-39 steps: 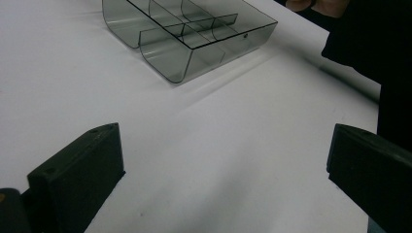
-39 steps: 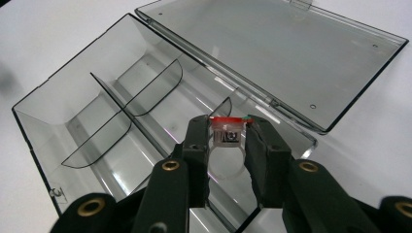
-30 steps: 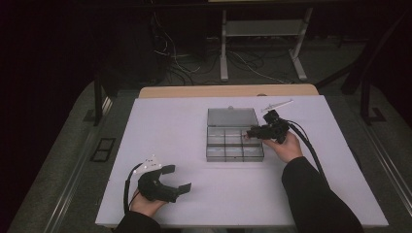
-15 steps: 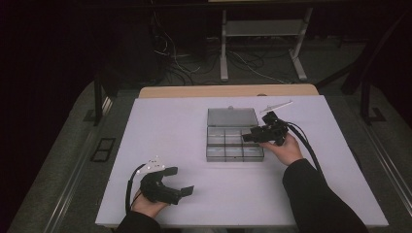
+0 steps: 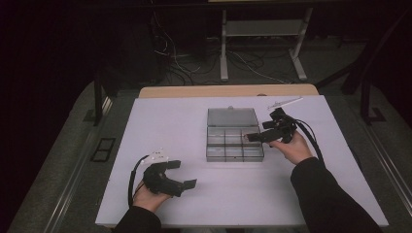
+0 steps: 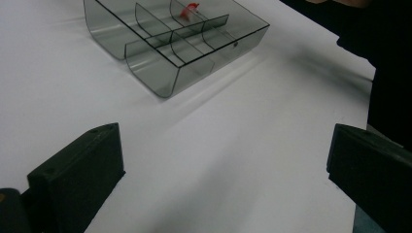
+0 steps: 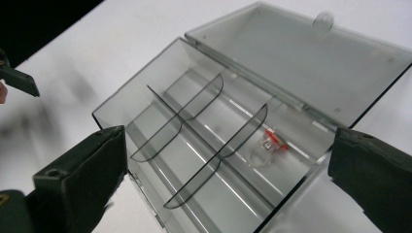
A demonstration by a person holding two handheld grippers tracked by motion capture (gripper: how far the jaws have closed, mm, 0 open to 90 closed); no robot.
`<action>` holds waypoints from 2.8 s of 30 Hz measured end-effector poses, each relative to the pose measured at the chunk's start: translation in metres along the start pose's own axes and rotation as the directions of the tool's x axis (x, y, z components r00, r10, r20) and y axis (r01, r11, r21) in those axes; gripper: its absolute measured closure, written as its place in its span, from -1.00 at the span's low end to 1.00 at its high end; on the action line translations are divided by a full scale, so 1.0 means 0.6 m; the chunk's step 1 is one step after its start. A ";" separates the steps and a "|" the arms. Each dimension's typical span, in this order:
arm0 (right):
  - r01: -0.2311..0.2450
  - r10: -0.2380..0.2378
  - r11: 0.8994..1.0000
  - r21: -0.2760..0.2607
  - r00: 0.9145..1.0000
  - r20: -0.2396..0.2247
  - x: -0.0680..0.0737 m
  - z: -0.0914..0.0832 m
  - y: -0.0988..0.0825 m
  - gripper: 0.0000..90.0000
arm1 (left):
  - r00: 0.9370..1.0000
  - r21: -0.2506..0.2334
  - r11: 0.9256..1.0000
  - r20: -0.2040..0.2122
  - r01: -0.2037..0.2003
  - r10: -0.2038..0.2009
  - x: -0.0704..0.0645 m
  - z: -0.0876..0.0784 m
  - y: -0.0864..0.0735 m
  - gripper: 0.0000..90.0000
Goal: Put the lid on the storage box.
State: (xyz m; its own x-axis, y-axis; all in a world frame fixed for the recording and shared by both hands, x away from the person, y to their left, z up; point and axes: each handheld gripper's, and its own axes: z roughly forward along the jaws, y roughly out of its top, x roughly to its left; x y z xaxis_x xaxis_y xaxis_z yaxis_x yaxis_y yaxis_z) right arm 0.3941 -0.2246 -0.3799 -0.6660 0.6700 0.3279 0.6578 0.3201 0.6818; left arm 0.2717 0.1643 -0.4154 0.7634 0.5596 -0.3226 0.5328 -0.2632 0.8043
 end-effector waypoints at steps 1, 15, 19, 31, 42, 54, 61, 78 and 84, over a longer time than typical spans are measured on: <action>-0.001 0.001 1.000 -0.007 1.000 0.000 0.000 -0.004 0.001 -0.99 | 1.000 -0.002 1.000 -0.001 -0.001 0.001 0.001 0.001 0.005 -1.00; 0.002 -0.001 1.000 -0.025 1.000 0.025 -0.018 -0.035 0.014 -0.99 | 1.000 0.025 0.999 0.004 -0.019 0.019 0.022 0.032 0.072 -1.00; -0.008 0.009 1.000 -0.030 0.999 0.035 -0.025 -0.039 0.017 -0.99 | 1.000 0.029 0.999 0.004 -0.022 0.022 0.029 0.038 0.090 -1.00; -0.023 0.024 0.999 -0.027 0.999 0.038 -0.040 -0.037 0.028 -0.99 | 0.999 0.069 0.996 0.013 -0.052 0.052 0.047 0.065 0.140 -1.00; -0.041 0.042 0.999 -0.029 0.998 0.045 -0.055 -0.031 0.029 -0.99 | 0.997 0.102 0.992 0.006 -0.074 0.074 0.059 0.086 0.179 -1.00; -0.057 0.059 0.997 -0.042 0.997 0.052 -0.067 -0.026 0.027 -0.99 | 0.999 0.086 0.995 -0.018 -0.049 0.051 0.087 0.101 0.210 -1.00; -0.073 0.076 0.996 -0.053 0.996 0.053 -0.078 -0.012 0.024 -0.99 | 0.999 0.070 0.997 -0.036 -0.030 0.033 0.106 0.111 0.219 -1.00; -0.101 0.107 0.990 -0.096 0.992 0.060 -0.089 0.019 0.020 -0.99 | 0.997 0.017 0.999 -0.068 0.044 -0.043 0.132 0.156 0.230 -1.00; -0.111 0.117 0.989 -0.099 0.992 0.057 -0.092 0.024 0.019 -0.98 | 0.993 -0.001 0.997 -0.087 0.076 -0.076 0.153 0.171 0.226 -1.00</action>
State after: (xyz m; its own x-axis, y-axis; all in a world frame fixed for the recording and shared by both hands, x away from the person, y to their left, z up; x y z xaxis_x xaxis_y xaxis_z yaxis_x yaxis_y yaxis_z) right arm 0.4435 -0.2486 -0.3996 -0.5634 0.7398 0.3678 0.6894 0.1757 0.7027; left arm 0.4513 0.0994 -0.3870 0.6859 0.6445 -0.3379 0.5890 -0.2191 0.7778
